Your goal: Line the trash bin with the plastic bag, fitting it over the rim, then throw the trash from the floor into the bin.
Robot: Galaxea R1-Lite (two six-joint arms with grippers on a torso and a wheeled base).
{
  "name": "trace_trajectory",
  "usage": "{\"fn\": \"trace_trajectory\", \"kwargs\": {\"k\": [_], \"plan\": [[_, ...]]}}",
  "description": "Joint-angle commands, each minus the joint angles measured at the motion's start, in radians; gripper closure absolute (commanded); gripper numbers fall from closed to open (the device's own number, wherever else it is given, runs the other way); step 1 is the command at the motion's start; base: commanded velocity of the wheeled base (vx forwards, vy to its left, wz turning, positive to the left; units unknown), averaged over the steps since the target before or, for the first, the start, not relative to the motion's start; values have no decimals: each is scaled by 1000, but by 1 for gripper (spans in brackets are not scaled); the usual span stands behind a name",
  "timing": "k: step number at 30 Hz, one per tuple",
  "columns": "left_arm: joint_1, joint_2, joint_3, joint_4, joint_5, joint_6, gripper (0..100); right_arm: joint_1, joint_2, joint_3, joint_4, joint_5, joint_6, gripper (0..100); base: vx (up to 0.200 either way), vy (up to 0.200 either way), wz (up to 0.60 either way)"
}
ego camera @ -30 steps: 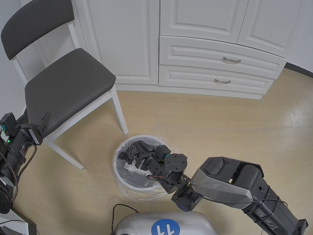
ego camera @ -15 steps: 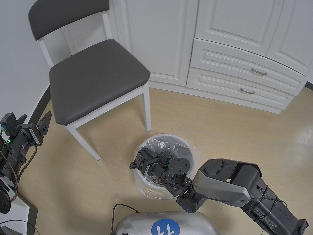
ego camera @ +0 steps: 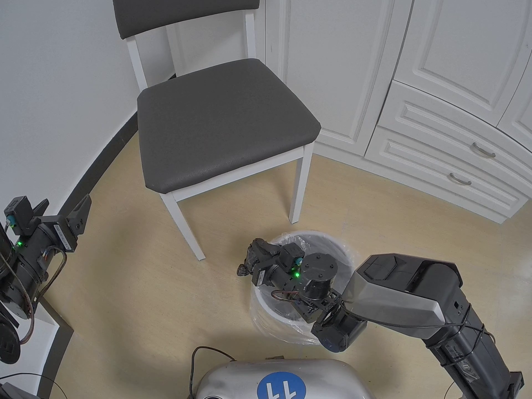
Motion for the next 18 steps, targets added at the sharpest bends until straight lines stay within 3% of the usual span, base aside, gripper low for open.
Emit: {"fn": "trace_trajectory", "kwargs": {"k": [1, 18], "plan": [[-2, 3, 2, -1, 0, 0, 0, -11, -10, 3, -18, 1, -2, 100, 0, 0, 0], [-3, 6, 3, -1, 0, 0, 0, -161, -47, 122, -18, 50, -76, 100, 0, 0, 0]]}}
